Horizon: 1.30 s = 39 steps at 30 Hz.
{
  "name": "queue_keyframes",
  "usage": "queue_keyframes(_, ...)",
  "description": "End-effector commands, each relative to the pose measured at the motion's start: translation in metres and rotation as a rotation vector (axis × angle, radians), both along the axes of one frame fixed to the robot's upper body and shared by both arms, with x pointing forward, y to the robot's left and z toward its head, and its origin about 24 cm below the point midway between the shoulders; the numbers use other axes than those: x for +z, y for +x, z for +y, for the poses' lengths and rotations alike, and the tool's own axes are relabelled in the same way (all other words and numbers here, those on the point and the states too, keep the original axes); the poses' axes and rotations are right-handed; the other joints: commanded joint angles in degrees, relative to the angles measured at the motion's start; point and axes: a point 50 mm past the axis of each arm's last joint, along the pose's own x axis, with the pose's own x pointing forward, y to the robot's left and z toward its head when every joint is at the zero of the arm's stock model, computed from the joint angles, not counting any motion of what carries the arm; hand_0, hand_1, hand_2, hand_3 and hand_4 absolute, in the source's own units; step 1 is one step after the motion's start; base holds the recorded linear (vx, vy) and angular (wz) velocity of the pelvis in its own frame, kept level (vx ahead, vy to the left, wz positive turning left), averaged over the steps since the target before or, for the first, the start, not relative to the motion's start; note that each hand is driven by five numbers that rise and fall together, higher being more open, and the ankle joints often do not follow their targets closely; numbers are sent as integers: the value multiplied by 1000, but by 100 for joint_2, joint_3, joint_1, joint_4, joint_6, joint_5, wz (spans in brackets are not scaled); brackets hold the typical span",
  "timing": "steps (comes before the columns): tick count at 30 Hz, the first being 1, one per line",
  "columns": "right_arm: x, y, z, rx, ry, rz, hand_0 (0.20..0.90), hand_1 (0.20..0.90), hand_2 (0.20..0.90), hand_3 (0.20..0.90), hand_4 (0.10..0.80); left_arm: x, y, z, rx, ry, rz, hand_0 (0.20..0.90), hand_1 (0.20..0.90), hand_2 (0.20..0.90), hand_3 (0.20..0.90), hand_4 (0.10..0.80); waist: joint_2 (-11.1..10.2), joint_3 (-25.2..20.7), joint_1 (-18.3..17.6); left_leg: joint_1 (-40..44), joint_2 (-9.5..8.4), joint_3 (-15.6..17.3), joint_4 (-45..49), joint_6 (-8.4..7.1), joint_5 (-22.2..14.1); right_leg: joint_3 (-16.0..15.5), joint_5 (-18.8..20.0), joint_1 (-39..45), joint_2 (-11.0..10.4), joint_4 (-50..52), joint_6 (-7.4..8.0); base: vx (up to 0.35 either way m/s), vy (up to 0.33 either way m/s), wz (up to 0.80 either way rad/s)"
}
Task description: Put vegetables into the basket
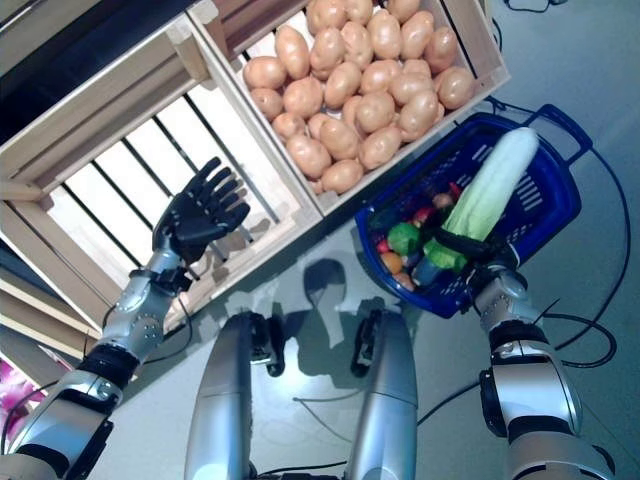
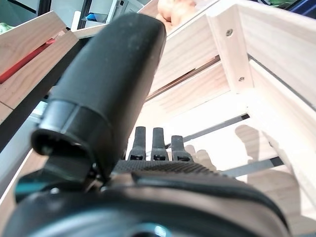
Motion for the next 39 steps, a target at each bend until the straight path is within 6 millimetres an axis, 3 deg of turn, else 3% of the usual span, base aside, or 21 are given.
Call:
queue_keyframes(1,23,-9,-31,-105,-68,-80,900,900,900,900,800,38,4,2,1,-35,-185,900,900,900,900,800,-132,-613,79,1046,-56,202,-724,329,-904,10,100,944,142,-1042,-128,46,17,-6)
queue_keyframes(11,-8,-18,-19,-72,-16,-71,900,900,900,900,800,23,-1,0,-1,-35,-135,900,900,900,900,800,-318,-999,117,2583,-112,364,-2830,242,-29,-211,826,2570,382,-3111,-19,91,10,-1)
queue_keyframes(18,-48,-28,29,53,26,-81,900,900,900,900,800,-22,-24,-4,37,-53,0,900,900,900,900,800,-489,-1656,165,4150,-354,421,-5182,165,988,-341,1689,4289,809,-5715,152,231,26,-7)
queue_keyframes(20,-65,-39,45,81,51,-75,900,900,900,900,800,-44,-39,-4,55,-63,66,900,900,900,900,800,-522,-1957,178,4702,-455,458,-6025,120,1283,-335,1930,4881,968,-6522,197,290,36,-3)
queue_keyframes(22,-70,-44,50,94,64,-74,900,900,900,900,800,-51,-44,-3,61,-64,88,900,900,900,900,800,-534,-2037,184,4917,-490,465,-6350,99,1413,-327,2028,5091,1013,-6795,210,148,21,-7)
queue_keyframes(27,-99,-77,96,130,197,-68,900,900,900,900,800,-88,-76,-5,87,-49,193,900,900,900,900,800,-564,-2453,152,5711,-607,482,-7706,40,1894,-257,2432,5809,1267,-7878,262,121,27,1)
queue_keyframes(33,-104,-91,126,188,236,-82,900,900,900,900,800,-103,-94,0,145,-68,237,900,900,900,900,800,-531,-2600,31,5876,-627,574,-7789,45,1844,-158,2409,5934,1425,-7973,219,10,29,0)
queue_keyframes(39,-99,-102,151,280,220,-104,900,900,900,900,800,-107,-102,1,151,-77,255,900,900,900,900,800,-505,-2608,-88,6070,-645,646,-7789,86,1796,-170,2395,6112,1404,-7973,218,27,30,-7)
